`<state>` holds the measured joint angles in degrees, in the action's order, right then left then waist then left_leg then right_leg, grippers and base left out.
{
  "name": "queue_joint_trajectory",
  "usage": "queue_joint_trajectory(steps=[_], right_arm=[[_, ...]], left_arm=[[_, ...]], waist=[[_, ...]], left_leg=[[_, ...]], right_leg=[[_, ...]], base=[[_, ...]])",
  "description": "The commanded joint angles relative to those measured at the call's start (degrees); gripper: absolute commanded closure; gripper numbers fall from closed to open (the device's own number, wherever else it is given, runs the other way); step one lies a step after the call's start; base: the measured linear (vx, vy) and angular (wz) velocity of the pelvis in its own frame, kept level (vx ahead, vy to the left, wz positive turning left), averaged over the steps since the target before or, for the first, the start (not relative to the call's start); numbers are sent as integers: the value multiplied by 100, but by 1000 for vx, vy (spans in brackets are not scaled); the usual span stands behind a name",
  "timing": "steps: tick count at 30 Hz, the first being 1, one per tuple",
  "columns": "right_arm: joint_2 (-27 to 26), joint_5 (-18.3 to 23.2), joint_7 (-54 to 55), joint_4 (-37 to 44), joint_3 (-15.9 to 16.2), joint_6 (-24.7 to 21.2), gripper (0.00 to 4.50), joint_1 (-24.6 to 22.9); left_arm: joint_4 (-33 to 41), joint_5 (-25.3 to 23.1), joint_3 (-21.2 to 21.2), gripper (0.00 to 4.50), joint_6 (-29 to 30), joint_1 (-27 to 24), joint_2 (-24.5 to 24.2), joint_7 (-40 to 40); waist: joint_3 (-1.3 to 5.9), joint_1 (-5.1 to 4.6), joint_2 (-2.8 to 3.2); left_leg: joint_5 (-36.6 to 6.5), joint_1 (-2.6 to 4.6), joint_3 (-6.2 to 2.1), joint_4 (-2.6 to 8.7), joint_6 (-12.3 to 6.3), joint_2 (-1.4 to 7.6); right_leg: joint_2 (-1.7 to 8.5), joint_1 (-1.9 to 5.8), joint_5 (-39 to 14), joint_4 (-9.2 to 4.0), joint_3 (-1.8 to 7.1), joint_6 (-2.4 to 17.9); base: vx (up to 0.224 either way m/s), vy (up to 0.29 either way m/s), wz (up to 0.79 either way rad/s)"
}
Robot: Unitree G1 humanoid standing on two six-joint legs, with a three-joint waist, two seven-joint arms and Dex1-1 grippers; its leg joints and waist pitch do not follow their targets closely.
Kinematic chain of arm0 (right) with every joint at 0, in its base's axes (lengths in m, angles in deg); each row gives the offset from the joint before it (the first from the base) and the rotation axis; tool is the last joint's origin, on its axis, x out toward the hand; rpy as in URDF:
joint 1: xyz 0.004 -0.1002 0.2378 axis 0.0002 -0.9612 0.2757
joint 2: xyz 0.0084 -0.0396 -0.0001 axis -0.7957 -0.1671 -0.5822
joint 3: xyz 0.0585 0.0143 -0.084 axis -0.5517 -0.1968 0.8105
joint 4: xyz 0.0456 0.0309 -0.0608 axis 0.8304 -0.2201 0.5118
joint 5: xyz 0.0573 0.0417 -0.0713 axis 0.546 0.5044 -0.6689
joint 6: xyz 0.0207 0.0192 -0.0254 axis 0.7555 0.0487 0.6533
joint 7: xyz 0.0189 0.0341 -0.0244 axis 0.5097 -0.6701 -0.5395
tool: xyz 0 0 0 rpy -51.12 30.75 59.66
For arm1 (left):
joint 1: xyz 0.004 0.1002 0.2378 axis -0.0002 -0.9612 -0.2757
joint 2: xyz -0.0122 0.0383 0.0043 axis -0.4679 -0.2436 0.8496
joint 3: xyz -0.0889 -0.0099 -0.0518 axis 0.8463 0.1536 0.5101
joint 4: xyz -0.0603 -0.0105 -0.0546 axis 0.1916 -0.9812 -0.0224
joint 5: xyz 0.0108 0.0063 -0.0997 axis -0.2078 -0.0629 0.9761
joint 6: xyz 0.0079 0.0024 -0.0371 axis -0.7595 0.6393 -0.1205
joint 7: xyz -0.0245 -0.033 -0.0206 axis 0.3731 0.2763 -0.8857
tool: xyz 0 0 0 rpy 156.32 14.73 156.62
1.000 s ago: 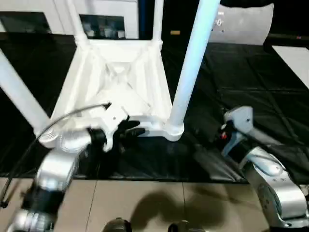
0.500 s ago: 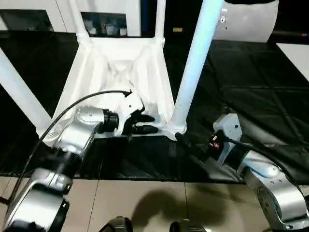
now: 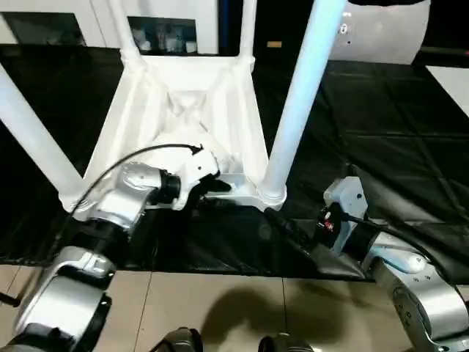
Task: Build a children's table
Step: Rotate leg to tighten
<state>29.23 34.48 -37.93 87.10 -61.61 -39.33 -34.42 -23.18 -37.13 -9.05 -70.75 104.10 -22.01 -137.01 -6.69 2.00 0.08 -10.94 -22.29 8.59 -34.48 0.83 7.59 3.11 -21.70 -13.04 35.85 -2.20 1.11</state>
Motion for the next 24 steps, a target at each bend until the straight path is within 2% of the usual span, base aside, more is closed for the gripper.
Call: queue_joint_trajectory(steps=[1,3,4,5,7,9,10,14,15,16,19,20,24], right_arm=[[13,33,-10,-61,21,30,0,-32],[28,-33,32,-83,38,-25,0,-37],[40,-51,33,-91,47,-61,0,-37],[69,-112,11,-138,74,0,0,-30],[90,-154,-12,-174,94,57,0,-24],[100,-228,8,-298,83,183,0,-24],[95,-251,24,-415,49,267,0,-19],[102,-273,0,-587,4,396,0,1],[102,-278,-8,-617,0,422,0,0],[102,-286,-15,-643,0,448,0,-4],[93,-304,-36,-724,3,533,0,-3],[95,-302,-37,-736,4,550,0,-4],[101,-272,-153,-844,16,727,0,-11]], left_arm=[[-114,-37,49,259,-132,125,32,-48],[-216,-43,50,276,-195,182,72,-108],[-282,-49,56,297,-244,214,92,-126],[-358,-66,43,297,-269,254,106,-155],[-411,-78,34,307,-286,281,114,-174],[-575,-145,-16,323,-380,357,121,-197],[-704,-196,-52,346,-462,411,124,-213],[-863,-324,-130,357,-551,469,104,-222],[-906,-374,-160,357,-589,480,91,-221],[-936,-425,-191,384,-626,483,74,-213],[-1015,-581,-296,388,-717,504,16,-229],[-1041,-602,-304,416,-748,513,12,-231],[-1130,-568,-222,429,-790,565,36,-309]], waist=[[356,14,32],[361,16,61],[362,12,43],[370,16,68],[368,10,50],[364,16,67],[366,19,68],[366,14,65],[361,13,71],[359,14,65],[349,16,65],[346,11,59],[340,8,61]], left_leg=[[-782,119,-189,467,-502,578],[-807,118,-191,468,-464,583],[-795,119,-188,468,-471,582],[-782,119,-189,464,-464,581],[-786,112,-182,462,-466,577],[-794,110,-183,461,-477,572],[-809,111,-181,456,-465,570],[-759,105,-183,461,-501,582],[-785,105,-185,466,-516,590],[-821,107,-180,465,-512,585],[-888,111,-184,478,-507,598],[-948,110,-181,485,-487,596],[-991,110,-178,492,-453,601]], right_leg=[[652,243,8,-414,326,1705],[662,247,49,-408,331,1725],[659,248,89,-416,332,1732],[663,253,139,-406,332,1749],[670,256,191,-411,332,1785],[669,255,164,-424,333,1783],[672,258,137,-425,336,1773],[674,268,223,-414,332,1808],[676,261,199,-424,332,1817],[676,267,164,-424,333,1818],[683,258,32,-438,336,1799],[682,258,-83,-448,338,1790],[685,246,-169,-456,344,1795]], base=[[0,0,0],[0,0,0],[0,0,0],[0,0,0],[0,0,0],[0,0,0],[0,0,0],[0,0,0],[0,0,0],[0,0,0],[0,0,0],[0,0,0],[0,0,0]])
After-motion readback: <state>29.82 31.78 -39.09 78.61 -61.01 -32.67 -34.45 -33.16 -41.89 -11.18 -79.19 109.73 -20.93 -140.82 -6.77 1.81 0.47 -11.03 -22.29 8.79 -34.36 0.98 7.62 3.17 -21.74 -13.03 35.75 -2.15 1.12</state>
